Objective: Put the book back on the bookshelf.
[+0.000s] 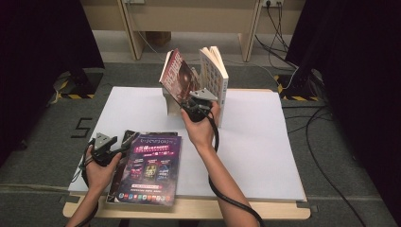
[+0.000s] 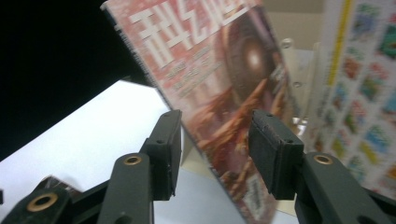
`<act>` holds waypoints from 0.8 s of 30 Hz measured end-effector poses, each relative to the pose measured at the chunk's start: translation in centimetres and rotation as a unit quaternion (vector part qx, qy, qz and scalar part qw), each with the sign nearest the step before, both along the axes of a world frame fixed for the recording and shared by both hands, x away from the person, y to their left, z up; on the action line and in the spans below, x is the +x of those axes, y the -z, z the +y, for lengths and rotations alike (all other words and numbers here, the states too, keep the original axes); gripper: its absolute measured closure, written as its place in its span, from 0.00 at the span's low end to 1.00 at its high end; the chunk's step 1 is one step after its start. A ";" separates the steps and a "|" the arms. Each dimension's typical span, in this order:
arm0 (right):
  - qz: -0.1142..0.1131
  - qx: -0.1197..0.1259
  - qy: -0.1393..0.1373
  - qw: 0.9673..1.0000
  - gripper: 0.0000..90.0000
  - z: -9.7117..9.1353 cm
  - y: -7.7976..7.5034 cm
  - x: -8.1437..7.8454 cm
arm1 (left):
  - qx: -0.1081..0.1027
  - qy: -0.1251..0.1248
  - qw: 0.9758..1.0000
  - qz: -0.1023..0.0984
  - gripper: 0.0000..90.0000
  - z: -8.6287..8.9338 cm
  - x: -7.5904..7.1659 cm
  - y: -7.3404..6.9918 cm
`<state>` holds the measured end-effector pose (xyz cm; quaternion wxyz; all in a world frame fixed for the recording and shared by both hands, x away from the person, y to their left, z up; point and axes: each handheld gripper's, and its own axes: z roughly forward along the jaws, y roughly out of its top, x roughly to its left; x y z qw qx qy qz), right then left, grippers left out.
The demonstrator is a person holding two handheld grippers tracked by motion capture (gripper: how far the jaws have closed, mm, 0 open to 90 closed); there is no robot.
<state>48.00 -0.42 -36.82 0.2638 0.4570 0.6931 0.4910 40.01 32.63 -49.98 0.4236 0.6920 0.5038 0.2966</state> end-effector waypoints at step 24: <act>-0.018 -0.076 -0.003 0.997 0.58 5.8 0.8 2.5 | -0.007 0.001 1.000 0.005 0.40 0.1 0.1 0.0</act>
